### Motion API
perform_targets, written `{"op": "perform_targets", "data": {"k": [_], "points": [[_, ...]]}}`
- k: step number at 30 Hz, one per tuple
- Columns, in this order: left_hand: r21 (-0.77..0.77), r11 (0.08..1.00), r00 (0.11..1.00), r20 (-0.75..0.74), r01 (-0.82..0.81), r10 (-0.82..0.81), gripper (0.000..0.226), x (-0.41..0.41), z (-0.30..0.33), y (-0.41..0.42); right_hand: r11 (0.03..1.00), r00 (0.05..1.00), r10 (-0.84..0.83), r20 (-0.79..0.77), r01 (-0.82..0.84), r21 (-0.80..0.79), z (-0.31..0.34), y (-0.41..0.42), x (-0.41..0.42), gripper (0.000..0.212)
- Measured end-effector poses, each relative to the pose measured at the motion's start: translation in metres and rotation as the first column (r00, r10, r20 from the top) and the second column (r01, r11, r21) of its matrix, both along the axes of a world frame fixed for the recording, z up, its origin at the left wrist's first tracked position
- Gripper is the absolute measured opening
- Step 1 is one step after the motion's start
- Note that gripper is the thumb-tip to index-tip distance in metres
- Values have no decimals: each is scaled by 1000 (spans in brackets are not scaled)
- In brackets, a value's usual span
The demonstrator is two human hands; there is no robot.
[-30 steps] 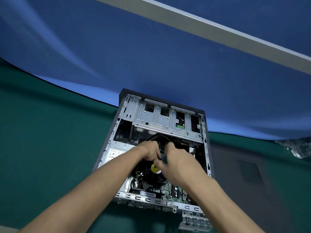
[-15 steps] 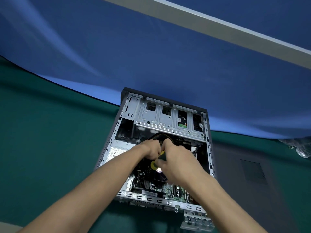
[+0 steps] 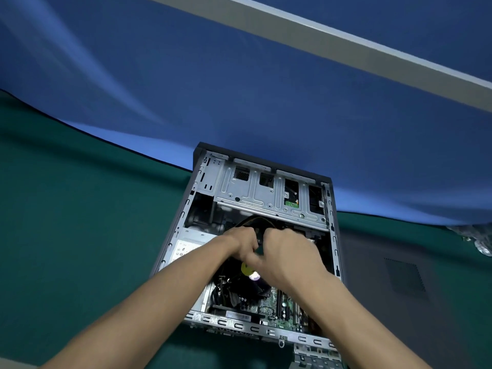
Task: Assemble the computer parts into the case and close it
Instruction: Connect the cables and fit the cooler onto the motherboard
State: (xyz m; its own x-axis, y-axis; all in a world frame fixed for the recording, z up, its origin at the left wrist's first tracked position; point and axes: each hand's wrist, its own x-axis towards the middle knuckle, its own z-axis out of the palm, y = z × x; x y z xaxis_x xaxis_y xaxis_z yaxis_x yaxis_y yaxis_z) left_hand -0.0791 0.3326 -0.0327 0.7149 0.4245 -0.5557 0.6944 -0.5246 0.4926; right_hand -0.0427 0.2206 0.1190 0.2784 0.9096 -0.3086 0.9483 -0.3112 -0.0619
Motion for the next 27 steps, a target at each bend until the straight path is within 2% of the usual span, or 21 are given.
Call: {"op": "perform_targets", "data": {"k": [2, 4, 7, 9, 12, 13, 15, 19, 21, 23, 25, 27], "points": [[-7, 1000, 1000, 0, 11, -11, 3, -1, 2, -1, 998, 994, -11, -110, 4, -65, 2, -6, 1, 35], [-6, 1000, 1000, -5, 25, -25, 4, -2, 6, -2, 999, 991, -34, -130, 32, -16, 0, -9, 0, 30], [9, 1000, 1000, -30, 5, -5, 27, -3, 13, -4, 996, 995, -72, 74, 68, 58, -1, -3, 1, 34], [4, 1000, 999, -36, -12, 12, 29, -4, 15, -6, 997, 992, -76, 96, 73, 33, -2, 1, 4, 41], [-9, 999, 999, -8, -43, 43, 11, -8, 18, -11, 996, 996, -85, 4, 85, -25, -4, -1, 11, 36], [-18, 998, 999, 10, -54, 54, 12, -9, 19, -13, 995, 995, -94, -11, 94, -34, -5, -3, 15, 34], [-27, 998, 998, 16, -64, 65, 22, -11, 21, -19, 993, 992, -118, -37, 117, -30, -4, -10, 25, 35], [85, 994, 996, -58, -64, 69, 46, -12, 20, -30, 977, 961, -200, -192, 211, 40, 3, -36, 57, 25], [89, 987, 990, -27, -133, 136, 40, -11, 25, -35, 948, 924, -269, -272, 304, 95, 6, -56, 79, 27], [69, 960, 962, 68, -270, 265, 26, -9, 33, -42, 907, 886, -331, -325, 394, 148, 6, -79, 104, 33], [55, 889, 880, 184, -454, 438, 19, -3, 41, -52, 843, 821, -393, -414, 502, 195, 3, -102, 130, 41], [111, 793, 786, 271, -599, 556, 16, 7, 50, -67, 753, 717, -429, -550, 620, 221, -3, -125, 154, 44]]}}
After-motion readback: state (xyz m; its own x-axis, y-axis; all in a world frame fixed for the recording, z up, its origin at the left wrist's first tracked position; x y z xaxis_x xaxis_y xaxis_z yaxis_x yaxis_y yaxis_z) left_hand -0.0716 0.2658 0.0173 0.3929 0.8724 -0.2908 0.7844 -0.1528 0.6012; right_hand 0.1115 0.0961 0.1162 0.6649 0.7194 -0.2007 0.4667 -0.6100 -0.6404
